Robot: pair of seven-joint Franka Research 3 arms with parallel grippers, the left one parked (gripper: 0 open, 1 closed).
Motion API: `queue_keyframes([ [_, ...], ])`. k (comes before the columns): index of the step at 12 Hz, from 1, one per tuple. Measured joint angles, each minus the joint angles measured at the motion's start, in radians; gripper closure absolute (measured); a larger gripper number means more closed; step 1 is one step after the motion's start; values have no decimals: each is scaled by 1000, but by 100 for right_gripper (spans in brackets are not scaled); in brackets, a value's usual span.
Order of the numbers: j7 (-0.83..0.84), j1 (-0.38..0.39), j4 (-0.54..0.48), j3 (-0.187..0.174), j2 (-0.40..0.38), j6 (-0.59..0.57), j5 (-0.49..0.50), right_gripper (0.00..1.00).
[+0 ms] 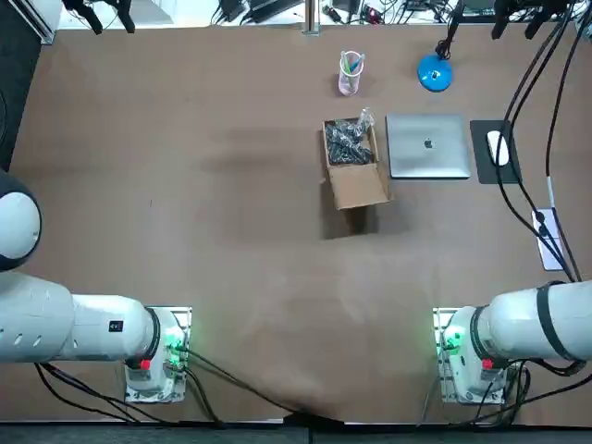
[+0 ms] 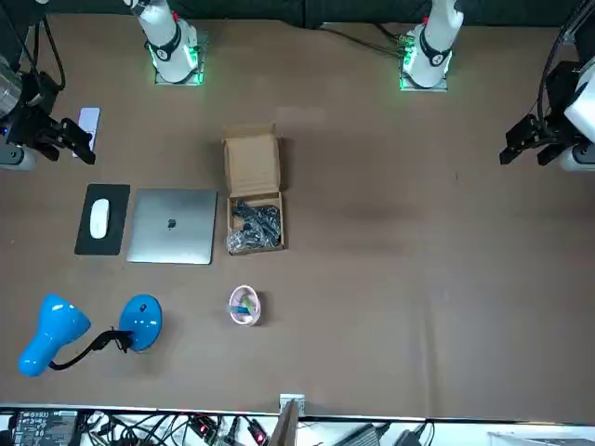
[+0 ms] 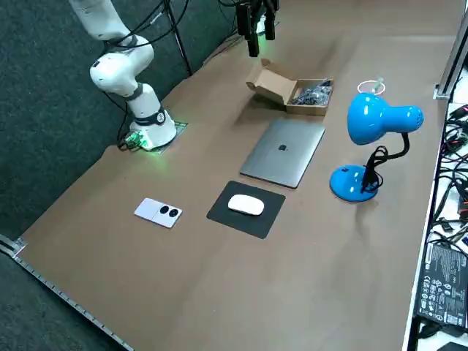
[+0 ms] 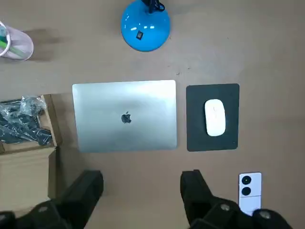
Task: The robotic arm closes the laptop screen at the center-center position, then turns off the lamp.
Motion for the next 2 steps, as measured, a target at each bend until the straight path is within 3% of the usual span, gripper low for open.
queue_keyframes([
  [2,0,0,0,0,2,0,1,0],
])
